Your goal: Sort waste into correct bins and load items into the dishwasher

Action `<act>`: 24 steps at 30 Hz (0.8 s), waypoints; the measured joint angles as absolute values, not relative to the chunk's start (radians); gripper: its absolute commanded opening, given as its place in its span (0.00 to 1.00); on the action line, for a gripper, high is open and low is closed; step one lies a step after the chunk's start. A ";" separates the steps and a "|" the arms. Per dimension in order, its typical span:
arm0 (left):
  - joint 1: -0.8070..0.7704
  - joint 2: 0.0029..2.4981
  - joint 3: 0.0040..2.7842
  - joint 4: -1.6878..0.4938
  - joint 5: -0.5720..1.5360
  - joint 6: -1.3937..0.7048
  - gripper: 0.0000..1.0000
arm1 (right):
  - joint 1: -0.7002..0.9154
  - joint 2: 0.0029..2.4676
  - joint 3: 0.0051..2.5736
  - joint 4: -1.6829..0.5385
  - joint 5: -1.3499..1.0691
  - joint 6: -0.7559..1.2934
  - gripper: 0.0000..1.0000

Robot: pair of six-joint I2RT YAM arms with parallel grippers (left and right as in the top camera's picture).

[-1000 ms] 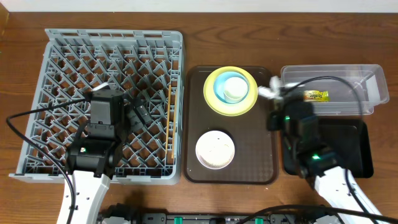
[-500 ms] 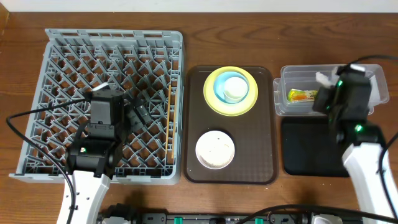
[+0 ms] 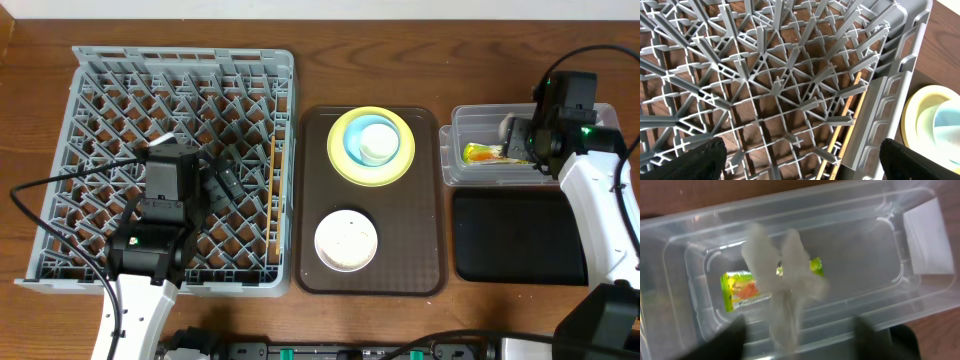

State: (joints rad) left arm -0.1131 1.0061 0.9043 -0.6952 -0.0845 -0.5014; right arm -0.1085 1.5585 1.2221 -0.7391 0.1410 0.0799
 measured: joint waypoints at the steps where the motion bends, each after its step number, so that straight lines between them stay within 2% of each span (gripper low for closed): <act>1: -0.113 1.006 0.904 -0.695 -0.084 -0.501 0.99 | -0.109 1.558 1.225 -0.754 0.133 0.073 0.99; 8: -0.113 1.006 0.904 -0.696 -0.084 -0.501 0.99 | -0.110 1.520 1.237 -0.910 0.073 0.064 0.99; 16: -0.113 1.006 0.904 -0.696 -0.084 -0.501 0.99 | -0.110 1.343 1.245 -1.180 -0.086 0.067 0.99; 17: -0.113 1.006 0.904 -0.695 -0.084 -0.501 0.99 | -0.110 1.325 1.245 -1.212 -0.098 0.071 0.88; 18: -0.113 1.006 0.904 -0.696 -0.084 -0.501 0.99 | -0.110 1.308 1.245 -1.238 -0.107 0.072 0.57; 21: -0.113 1.006 0.904 -0.696 -0.084 -0.501 0.99 | -0.110 1.268 1.245 -1.300 -0.155 0.088 0.09; 22: -0.113 1.006 0.904 -0.695 -0.084 -0.501 0.99 | -0.110 1.261 1.245 -1.306 -0.169 0.091 0.01; 24: -0.113 1.006 0.904 -0.695 -0.084 -0.501 0.99 | -0.110 1.249 1.242 -1.309 -0.209 0.096 0.01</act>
State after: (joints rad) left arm -0.1127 1.0061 0.9043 -0.6952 -0.0845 -0.5014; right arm -0.1101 1.2488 1.2419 -1.3087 -0.2092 0.0959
